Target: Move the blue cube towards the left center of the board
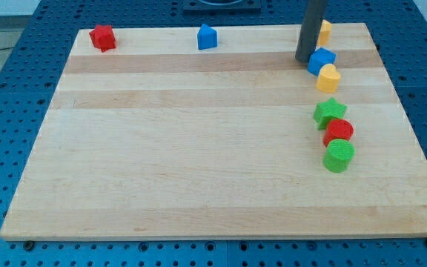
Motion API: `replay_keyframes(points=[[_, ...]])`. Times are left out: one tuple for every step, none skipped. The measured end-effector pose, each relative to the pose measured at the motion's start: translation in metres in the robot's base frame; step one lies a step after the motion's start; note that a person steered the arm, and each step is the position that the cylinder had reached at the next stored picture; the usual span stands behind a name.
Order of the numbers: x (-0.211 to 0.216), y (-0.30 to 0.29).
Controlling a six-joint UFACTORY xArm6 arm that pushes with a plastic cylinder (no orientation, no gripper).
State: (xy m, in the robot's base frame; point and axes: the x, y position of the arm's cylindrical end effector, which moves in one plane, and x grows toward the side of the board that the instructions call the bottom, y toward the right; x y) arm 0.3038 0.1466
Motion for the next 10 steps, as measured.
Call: replay_keyframes(points=[[0.014,-0.01],[-0.004,-0.015],[-0.026,0.004],[-0.026,0.053],[-0.025,0.091],[-0.004,0.087],[0.015,0.069],[0.015,0.045],[0.002,0.023],[0.001,-0.01]])
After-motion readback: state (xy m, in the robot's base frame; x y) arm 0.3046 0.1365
